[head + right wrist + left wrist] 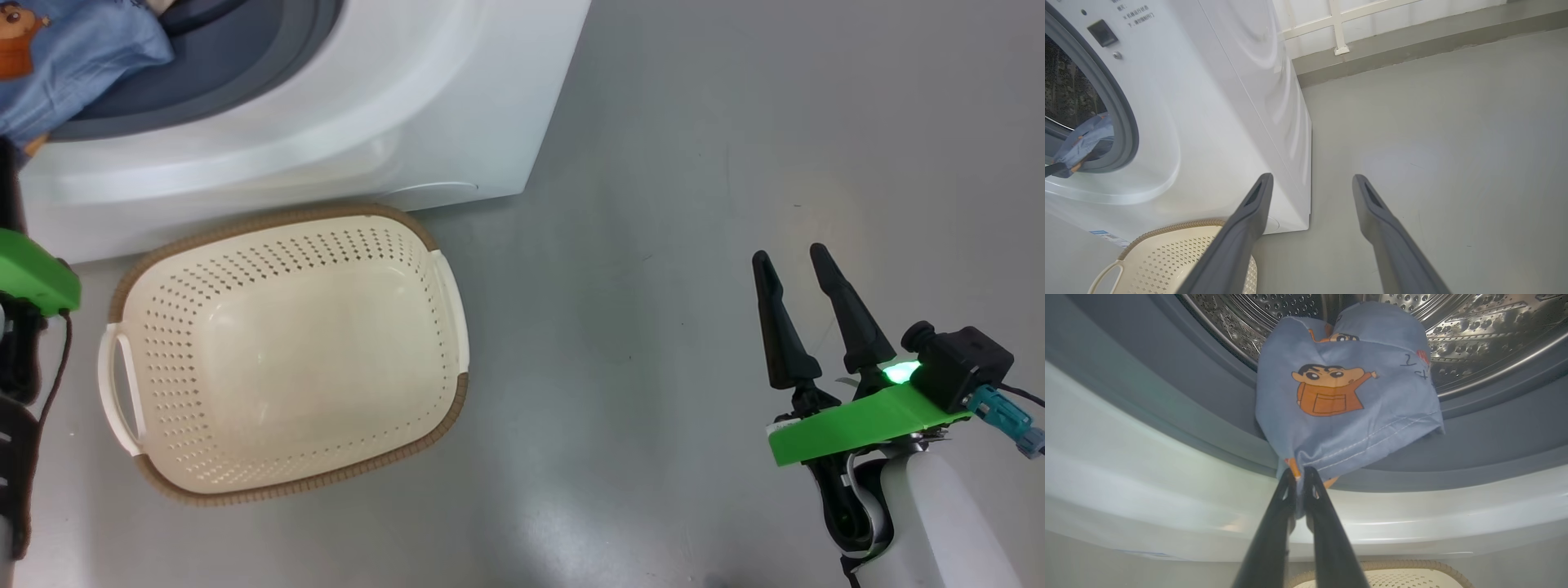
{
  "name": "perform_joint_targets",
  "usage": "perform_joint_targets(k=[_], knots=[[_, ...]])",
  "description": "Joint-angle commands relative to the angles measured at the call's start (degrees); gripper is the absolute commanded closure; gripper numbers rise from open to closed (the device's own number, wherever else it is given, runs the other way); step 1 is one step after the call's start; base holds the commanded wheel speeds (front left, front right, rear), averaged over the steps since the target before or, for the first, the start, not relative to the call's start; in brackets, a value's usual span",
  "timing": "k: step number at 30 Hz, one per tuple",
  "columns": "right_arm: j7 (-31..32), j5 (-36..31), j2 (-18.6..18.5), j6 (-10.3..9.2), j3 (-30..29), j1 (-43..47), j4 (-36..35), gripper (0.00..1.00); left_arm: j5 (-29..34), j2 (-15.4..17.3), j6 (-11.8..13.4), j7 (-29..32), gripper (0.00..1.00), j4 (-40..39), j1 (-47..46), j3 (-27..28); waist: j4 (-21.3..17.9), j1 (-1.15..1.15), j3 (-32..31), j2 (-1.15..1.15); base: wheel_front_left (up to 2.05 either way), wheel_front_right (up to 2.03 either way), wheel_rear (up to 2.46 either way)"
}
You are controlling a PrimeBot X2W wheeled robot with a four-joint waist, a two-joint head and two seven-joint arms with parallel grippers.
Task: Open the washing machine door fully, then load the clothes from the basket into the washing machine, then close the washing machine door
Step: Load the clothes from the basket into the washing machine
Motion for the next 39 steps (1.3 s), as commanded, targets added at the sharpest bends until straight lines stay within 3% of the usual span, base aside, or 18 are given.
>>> perform_joint_targets(k=[1, 11, 17, 31, 35, 39], knots=[[-0.3, -1.1, 0.3, 0.09, 1.2, 0.5, -1.5, 0.00, -0.6, 3.5, -0.1, -0.6, 1.00, -0.5, -1.1, 0.7, 0.0, 0.00, -0.1, 0.00, 0.00, 0.00, 0.00], [-0.3, -1.0, 0.4, 0.09, 1.2, 0.7, -1.5, 0.00, -0.3, 3.1, -0.1, -0.8, 1.00, -4.1, -1.1, -0.2, 0.2, 0.00, -0.3, 0.00, 0.00, 0.00, 0.00], [-0.3, -0.8, 0.7, 0.09, 1.9, 0.5, -1.3, 0.00, 2.2, 1.0, 0.0, -0.9, 1.00, -8.5, -2.3, 0.0, 0.0, 0.00, -0.1, 0.00, 0.00, 0.00, 0.00], [-0.3, 0.4, 1.9, 0.09, 3.1, -0.2, -1.1, 0.00, 4.8, 1.4, -0.1, 4.9, 1.00, 2.4, -16.7, -7.2, -4.5, 0.00, 1.2, 0.00, 0.00, 0.00, 0.00], [-0.3, 0.7, 2.1, 0.09, 3.5, -0.6, -1.1, 0.00, 5.8, 3.1, 0.1, 2.2, 1.00, 4.7, -21.1, -7.8, -6.1, 0.00, 1.7, 0.00, 0.00, 0.00, 0.00], [-0.3, 0.9, 2.1, 0.09, 3.3, -0.8, -1.4, 0.00, 6.6, 4.2, 2.4, -0.7, 1.00, 2.9, -24.3, -6.2, -7.1, 0.00, 2.6, 0.00, 0.00, 0.00, 0.00]])
